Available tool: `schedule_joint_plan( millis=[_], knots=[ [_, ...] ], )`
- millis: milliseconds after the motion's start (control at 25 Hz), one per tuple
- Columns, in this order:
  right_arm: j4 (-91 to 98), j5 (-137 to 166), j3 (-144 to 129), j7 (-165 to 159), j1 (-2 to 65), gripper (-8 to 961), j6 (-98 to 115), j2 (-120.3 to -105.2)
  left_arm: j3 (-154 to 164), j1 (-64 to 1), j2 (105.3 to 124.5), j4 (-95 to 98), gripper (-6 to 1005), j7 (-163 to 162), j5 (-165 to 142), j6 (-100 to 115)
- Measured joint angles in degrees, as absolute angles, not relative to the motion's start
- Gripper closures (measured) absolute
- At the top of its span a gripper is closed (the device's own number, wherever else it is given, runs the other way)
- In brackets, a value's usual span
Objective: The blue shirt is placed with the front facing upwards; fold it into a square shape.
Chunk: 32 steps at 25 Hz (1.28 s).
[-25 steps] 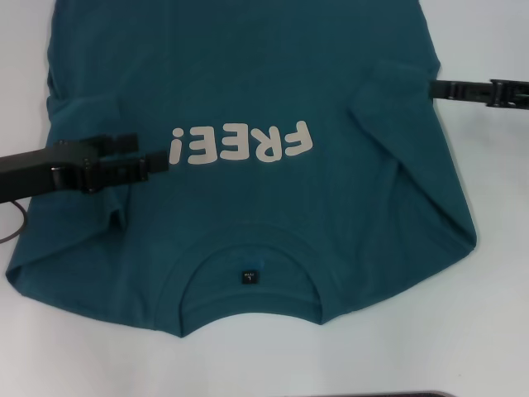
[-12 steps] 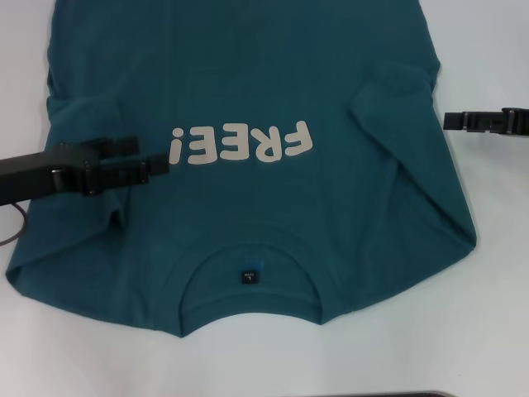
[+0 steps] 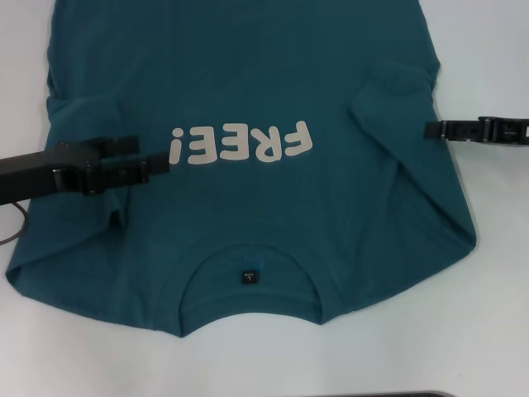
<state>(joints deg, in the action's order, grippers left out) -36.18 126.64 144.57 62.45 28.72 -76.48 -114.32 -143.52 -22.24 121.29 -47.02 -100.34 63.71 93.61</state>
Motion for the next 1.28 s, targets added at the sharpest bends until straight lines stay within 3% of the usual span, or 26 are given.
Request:
schedule_joint_plan(
  millis=[360,720,1160,1280],
  knots=[
    [-35.35,126.66,143.1,62.95,29.8,240,-73.94,-115.47,-143.53,-22.18,121.15,-47.02,93,-100.28,63.72,93.51],
    [-35.45,126.18,142.19,63.07,30.25,259,-74.45,-115.67,-143.52,-22.15,121.11,-47.02,91,-100.28,63.72,93.53],
    [-35.75,126.02,142.54,63.11,29.83,702,-75.53,-115.43,-143.53,-22.26,121.11,-47.02,92,-99.96,63.72,93.42],
    [-35.77,126.02,142.56,63.12,29.81,784,-75.79,-115.39,-143.53,-22.31,121.11,-47.02,92,-99.91,63.72,93.42]
  ],
)
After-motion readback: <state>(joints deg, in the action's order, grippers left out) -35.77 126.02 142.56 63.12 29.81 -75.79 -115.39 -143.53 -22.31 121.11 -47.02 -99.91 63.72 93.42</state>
